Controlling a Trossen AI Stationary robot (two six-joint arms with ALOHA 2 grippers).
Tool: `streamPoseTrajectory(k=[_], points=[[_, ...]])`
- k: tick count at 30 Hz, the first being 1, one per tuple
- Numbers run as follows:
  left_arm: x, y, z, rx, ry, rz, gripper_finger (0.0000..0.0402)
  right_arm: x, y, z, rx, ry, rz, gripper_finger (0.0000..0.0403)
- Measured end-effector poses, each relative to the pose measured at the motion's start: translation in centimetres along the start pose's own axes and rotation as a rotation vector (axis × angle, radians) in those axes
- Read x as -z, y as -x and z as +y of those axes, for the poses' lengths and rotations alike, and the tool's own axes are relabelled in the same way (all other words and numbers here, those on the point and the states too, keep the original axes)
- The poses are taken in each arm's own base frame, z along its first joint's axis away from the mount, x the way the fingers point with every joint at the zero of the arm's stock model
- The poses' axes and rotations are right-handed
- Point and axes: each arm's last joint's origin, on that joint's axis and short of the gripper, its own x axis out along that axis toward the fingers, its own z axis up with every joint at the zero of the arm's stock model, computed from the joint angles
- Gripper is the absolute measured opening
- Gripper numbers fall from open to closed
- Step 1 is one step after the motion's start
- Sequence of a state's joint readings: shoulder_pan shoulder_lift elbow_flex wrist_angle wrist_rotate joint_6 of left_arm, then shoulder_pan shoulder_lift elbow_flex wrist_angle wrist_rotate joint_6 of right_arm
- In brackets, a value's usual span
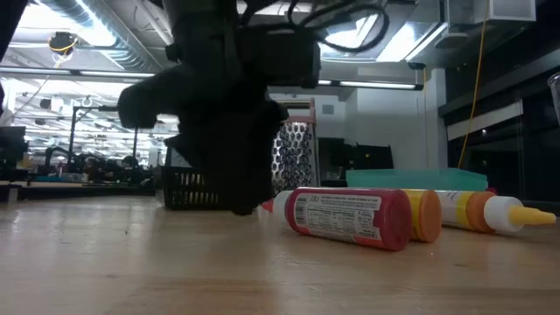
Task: Pick & Place Food Item
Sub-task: Put the orange food coloring bottle into the transparent bin
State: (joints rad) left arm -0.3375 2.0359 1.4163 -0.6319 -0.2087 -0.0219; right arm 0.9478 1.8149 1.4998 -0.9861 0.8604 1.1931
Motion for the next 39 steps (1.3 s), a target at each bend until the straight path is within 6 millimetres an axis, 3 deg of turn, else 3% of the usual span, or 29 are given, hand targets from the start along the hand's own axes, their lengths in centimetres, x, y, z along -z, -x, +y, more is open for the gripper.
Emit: streamPoseTrajectory(k=[9,21,30,39], points=[[-0.6,-0.3,-0.1,-0.016,-0.045,-0.055,0.0205,1.2,-1.1,-0.4,0.013,0.009,0.021,0.0259],[-0.7,-0.6,0.1,-0.003,-0.068,-0.07,0.0205,1.2,-1.4,-0.4,0.012,0.004,0.018,0.0259],[-1.2,-2.2,-0.4,0.053,-0.063,-0.11,0.0205,1.2,-1.4,-0.4,0.012,0.011,0.017,0.0259],[-1.5,-2.4,-0.6,0.067,-0.06,-0.13,0.0191,1.2,-1.4,-0.3,0.006,0.018,0.015,0.0259]])
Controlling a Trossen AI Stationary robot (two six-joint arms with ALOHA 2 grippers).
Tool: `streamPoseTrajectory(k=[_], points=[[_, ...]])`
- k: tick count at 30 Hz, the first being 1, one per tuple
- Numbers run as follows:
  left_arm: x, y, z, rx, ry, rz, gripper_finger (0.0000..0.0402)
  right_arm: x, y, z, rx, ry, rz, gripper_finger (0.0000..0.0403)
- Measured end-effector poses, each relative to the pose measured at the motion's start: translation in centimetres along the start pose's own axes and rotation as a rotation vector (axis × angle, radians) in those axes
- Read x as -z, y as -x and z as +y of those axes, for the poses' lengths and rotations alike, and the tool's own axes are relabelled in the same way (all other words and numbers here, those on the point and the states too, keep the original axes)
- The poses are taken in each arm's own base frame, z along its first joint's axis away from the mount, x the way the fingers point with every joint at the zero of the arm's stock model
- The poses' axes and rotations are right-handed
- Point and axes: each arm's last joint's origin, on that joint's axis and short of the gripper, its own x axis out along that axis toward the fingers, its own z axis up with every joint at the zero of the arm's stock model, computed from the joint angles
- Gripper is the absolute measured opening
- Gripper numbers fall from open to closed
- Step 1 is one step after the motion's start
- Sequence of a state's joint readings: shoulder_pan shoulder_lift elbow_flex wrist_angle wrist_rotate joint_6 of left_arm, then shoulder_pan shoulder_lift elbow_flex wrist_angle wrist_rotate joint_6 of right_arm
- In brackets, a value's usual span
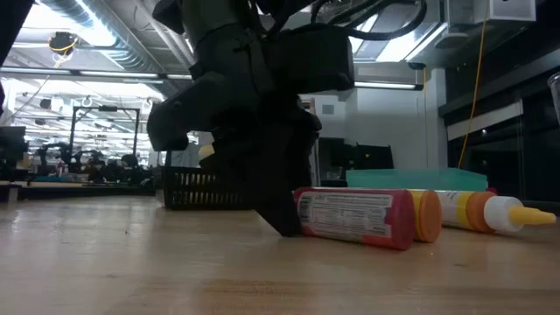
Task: Pick & Place Food Item
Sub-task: Put the orange food coloring bottle into the transparent bin
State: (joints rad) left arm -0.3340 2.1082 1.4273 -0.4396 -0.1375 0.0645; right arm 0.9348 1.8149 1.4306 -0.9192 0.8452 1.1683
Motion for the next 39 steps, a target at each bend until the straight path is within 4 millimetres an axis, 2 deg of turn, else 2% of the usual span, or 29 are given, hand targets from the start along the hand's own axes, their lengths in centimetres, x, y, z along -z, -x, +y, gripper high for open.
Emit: streamPoseTrajectory(k=[4,7,9,12,20,24,28,33,36,39], points=[[0.1,0.0,0.0,0.003,0.018,0.008,0.0146,0.0,0.0,0.0,0.0,0.001,0.0,0.0259],[0.1,0.0,-0.1,0.026,0.052,0.009,0.0137,0.0,0.0,0.0,0.0,0.001,0.0,0.0259],[-0.1,0.2,-0.3,0.027,0.067,0.02,0.011,0.0,0.0,0.0,0.003,0.001,-0.006,0.0259],[-0.7,0.9,-0.7,0.0,0.048,0.058,0.011,-0.1,0.0,0.0,0.01,0.002,-0.024,0.0259],[-4.6,5.8,-1.0,-0.121,0.009,0.06,0.011,-0.1,0.0,0.1,0.004,-0.006,-0.03,0.0259],[-6.5,9.0,-1.1,-0.197,-0.018,0.035,0.011,-0.3,0.0,0.4,-0.02,0.002,-0.042,0.0258],[-7.8,11.6,-0.8,-0.222,-0.011,0.001,0.011,-0.5,0.0,0.8,-0.051,0.017,-0.058,0.0258],[-8.8,13.4,-0.8,-0.226,0.005,-0.052,0.011,-0.6,0.1,1.1,-0.066,0.044,-0.074,0.0258],[-8.9,13.5,-1.0,-0.228,0.011,-0.056,0.011,-1.0,0.2,1.4,-0.06,0.063,-0.14,0.0258],[-8.7,13.5,-0.9,-0.221,0.026,-0.035,0.011,-1.8,1.4,2.1,-0.074,0.108,-0.21,0.0258]])
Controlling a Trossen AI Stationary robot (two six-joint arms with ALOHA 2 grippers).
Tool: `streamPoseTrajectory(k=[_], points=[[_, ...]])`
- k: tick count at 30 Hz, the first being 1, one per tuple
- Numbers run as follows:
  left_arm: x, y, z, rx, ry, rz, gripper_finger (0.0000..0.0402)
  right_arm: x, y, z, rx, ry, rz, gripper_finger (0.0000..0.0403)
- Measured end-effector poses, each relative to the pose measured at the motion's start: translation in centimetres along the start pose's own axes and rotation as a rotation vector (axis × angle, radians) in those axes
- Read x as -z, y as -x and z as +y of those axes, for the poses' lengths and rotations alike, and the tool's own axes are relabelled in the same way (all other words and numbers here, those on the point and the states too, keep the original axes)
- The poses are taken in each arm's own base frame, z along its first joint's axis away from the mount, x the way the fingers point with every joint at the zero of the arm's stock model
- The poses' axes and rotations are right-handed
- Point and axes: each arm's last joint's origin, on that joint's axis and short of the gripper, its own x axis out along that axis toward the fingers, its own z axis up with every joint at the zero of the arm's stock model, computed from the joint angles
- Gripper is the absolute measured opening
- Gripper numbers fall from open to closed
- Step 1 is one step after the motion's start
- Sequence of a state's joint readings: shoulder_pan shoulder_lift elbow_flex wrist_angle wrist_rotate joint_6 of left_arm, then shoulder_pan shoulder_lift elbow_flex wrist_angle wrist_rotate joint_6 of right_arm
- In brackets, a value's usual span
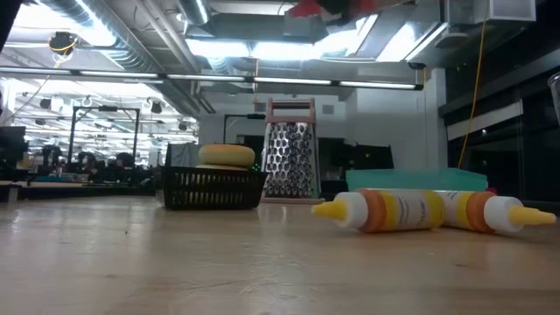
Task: Pick & Place Food Item
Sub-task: Put the orange food coloring bottle into the transparent bin
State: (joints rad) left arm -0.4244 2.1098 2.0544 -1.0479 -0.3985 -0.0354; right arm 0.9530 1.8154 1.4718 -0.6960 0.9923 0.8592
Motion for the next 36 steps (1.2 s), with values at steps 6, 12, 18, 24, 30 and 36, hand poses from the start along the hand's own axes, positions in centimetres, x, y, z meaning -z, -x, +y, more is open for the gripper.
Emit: streamPoseTrajectory(k=[6,12,18,24,30,36], points=[[-0.2,-0.7,0.3,-0.005,0.028,-0.006,0.011,-3.1,4.8,2.6,-0.092,0.083,-0.2,0.0258],[-1.4,-5.2,-0.1,0.058,0.028,-0.091,0.011,-4.5,11.5,4.5,-0.1,0.152,-0.398,0.0258],[-3.1,-9.5,-0.4,0.117,0.021,-0.187,0.011,-3.0,15.2,4.5,0.01,0.157,-0.475,0.0258],[-5.3,-10.0,0.6,0.134,0.016,-0.278,0.011,-2.7,15.9,4.5,0.016,0.16,-0.484,0.0258],[-6.8,-8.8,2.0,0.174,0.037,-0.393,0.011,-2.8,15.6,4.6,0.0,0.166,-0.477,0.0258],[-7.8,-8.6,2.0,0.283,0.04,-0.518,0.0139,-2.8,15.5,4.5,0.005,0.172,-0.476,0.0258]])
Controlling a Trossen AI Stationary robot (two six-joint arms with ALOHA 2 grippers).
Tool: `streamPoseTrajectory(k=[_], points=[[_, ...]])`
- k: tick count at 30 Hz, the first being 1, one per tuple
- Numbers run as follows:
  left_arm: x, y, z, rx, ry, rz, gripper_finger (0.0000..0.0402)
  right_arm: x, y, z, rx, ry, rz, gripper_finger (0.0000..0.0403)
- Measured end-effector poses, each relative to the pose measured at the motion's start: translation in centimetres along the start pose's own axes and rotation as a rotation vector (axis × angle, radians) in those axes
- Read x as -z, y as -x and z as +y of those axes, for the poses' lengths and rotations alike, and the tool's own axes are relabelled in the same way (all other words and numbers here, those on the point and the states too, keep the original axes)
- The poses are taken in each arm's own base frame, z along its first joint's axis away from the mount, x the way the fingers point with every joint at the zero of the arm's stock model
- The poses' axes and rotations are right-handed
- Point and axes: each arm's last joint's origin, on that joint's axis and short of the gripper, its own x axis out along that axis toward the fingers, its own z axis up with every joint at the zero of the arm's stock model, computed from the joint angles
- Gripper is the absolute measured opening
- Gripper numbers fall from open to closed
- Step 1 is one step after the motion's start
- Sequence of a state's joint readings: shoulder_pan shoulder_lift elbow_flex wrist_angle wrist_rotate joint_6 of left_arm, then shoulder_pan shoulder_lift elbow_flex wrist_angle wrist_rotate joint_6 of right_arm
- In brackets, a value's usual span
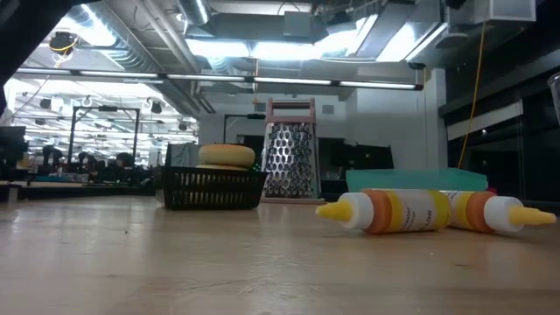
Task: Pick & Place Food Item
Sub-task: Put the orange food coloring bottle into the transparent bin, then put the left yellow food coloring bottle into the transparent bin
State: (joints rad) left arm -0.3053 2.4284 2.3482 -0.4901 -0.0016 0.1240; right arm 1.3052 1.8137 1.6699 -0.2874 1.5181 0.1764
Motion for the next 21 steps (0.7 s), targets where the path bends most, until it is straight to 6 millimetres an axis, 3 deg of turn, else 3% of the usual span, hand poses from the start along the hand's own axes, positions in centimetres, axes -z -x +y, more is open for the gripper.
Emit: streamPoseTrajectory(k=[6,13,21], points=[[0.3,-0.8,-0.9,0.041,-0.01,-0.015,0.0202,0.0,0.0,0.1,-0.018,-0.014,0.004,0.0259],[0.6,-1.0,-1.3,0.022,-0.018,0.012,0.0208,0.1,0.0,0.1,-0.042,-0.022,0.009,0.0259],[3.6,1.8,-2.3,-0.225,-0.008,0.472,0.0189,0.1,0.5,0.2,-0.061,-0.042,0.008,0.0259]])
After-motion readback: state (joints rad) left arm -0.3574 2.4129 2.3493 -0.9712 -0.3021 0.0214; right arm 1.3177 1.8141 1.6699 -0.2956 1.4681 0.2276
